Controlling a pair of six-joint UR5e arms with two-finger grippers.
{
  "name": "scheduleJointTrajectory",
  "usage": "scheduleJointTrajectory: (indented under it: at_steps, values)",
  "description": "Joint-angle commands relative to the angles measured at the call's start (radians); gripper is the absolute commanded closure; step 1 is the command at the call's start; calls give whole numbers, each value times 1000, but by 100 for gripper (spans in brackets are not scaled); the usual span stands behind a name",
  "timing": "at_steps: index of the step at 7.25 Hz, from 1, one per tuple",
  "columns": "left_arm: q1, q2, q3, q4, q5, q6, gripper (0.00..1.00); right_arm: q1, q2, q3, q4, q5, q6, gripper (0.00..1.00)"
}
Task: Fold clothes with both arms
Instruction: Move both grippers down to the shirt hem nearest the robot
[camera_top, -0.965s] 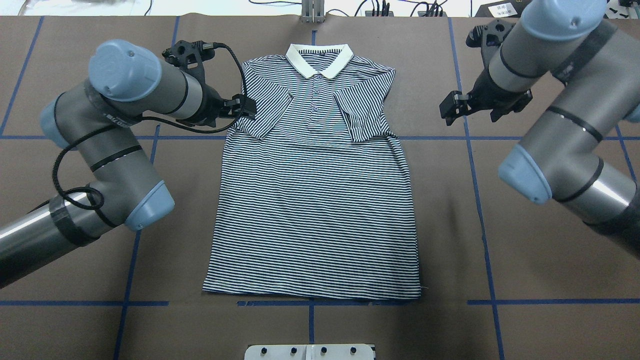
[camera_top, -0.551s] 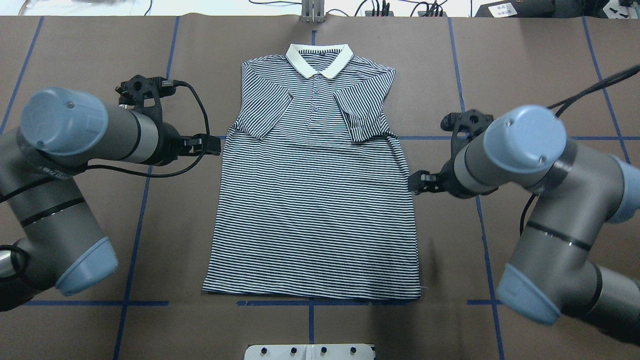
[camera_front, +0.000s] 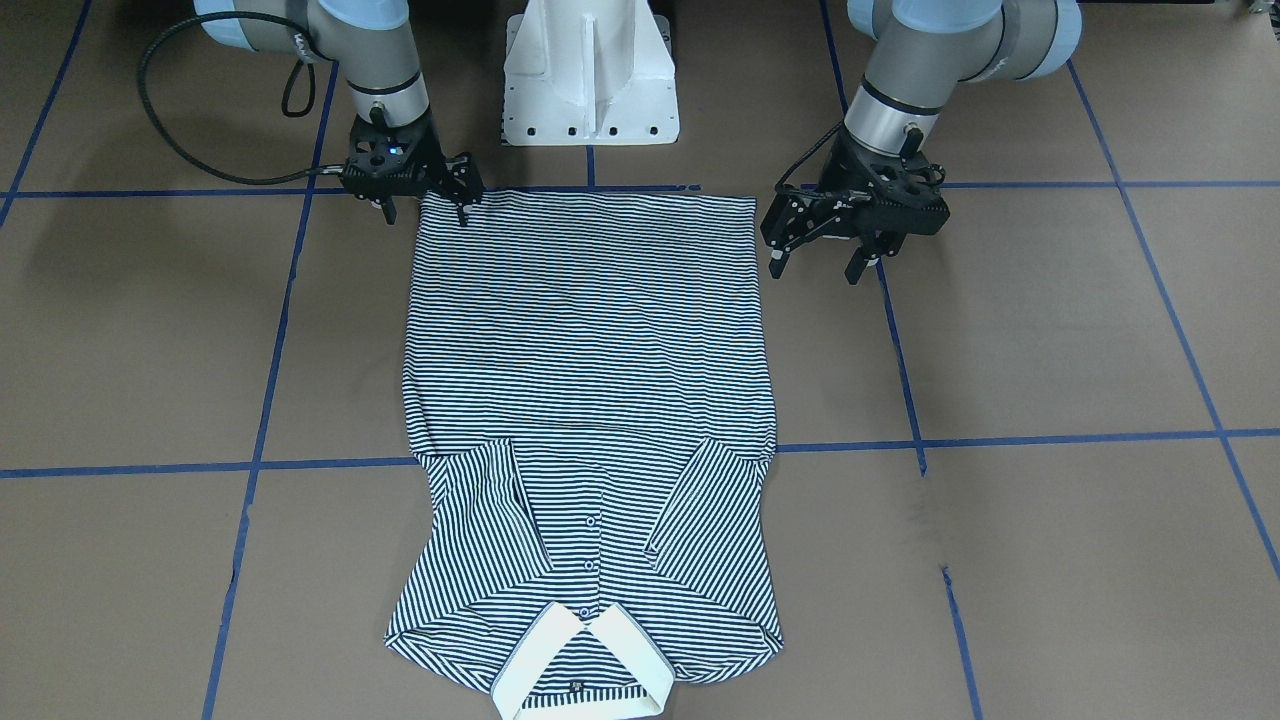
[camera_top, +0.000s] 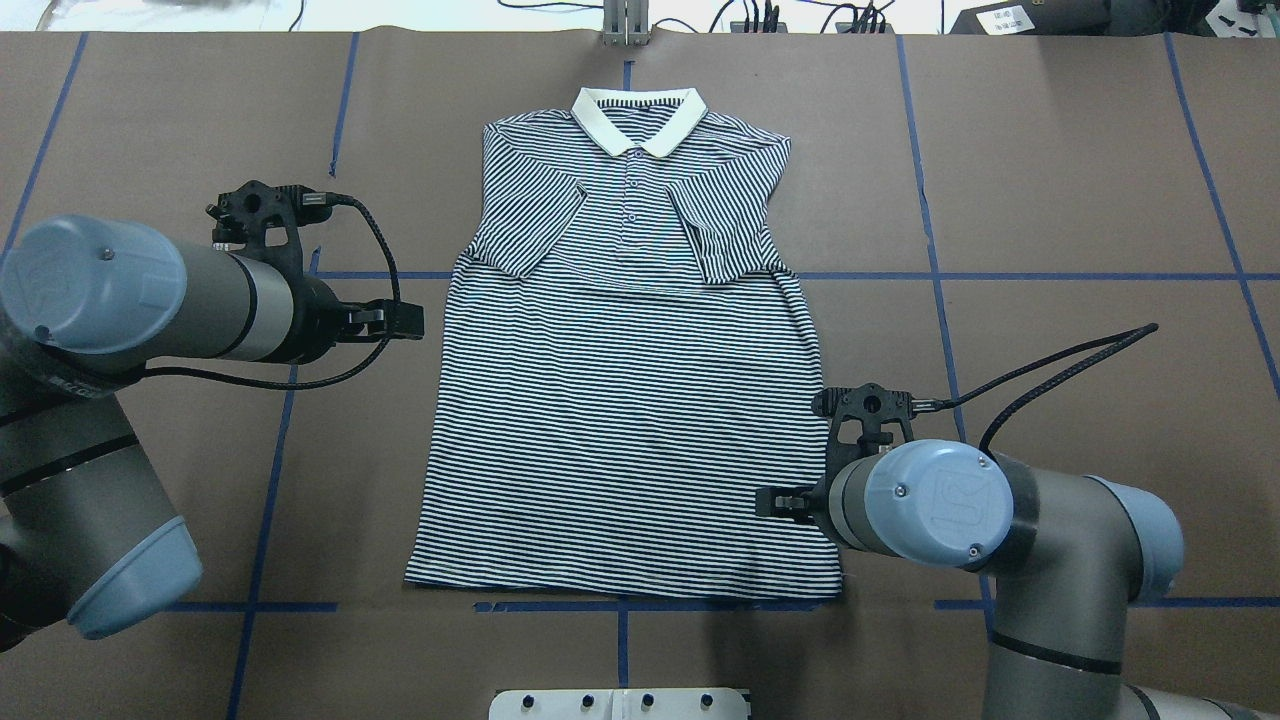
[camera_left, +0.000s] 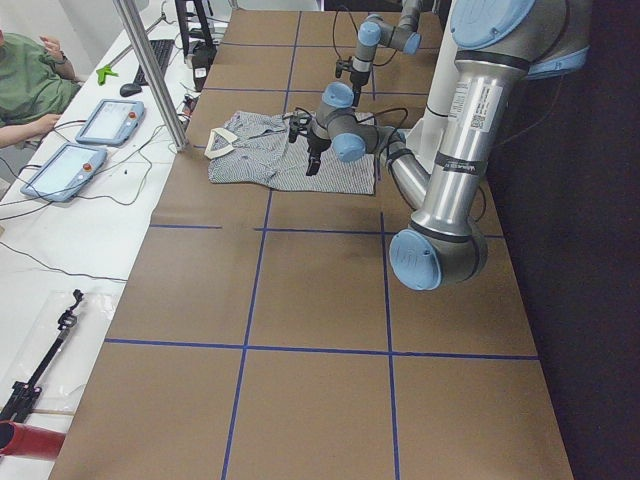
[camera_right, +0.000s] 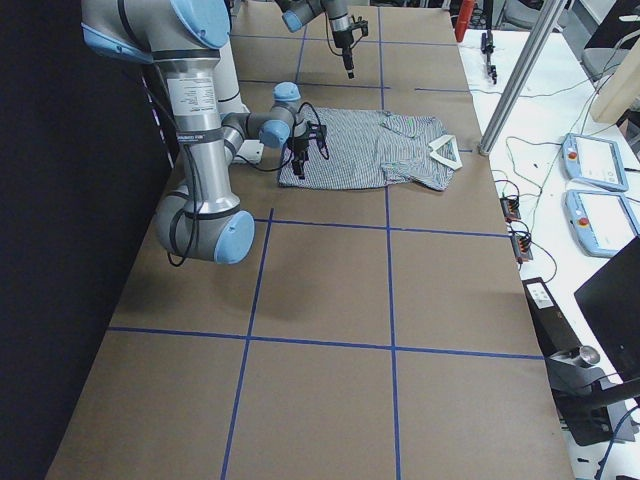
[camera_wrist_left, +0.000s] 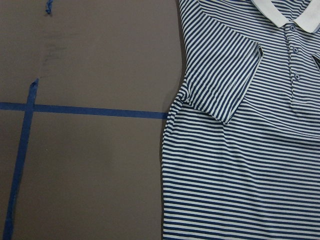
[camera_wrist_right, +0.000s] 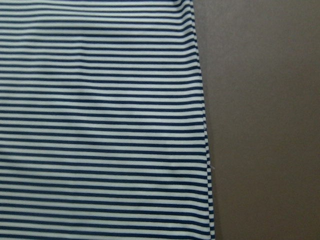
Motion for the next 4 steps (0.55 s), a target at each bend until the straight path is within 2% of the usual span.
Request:
scheduleJointTrajectory:
  at_steps: [1, 4]
  values:
    - [1, -2, 1, 0, 0, 1, 0, -30, 1, -40, -2, 1, 4, 0]
    - [1, -7, 1, 0, -3, 1, 0, -53, -46, -36, 6, 9, 5, 0]
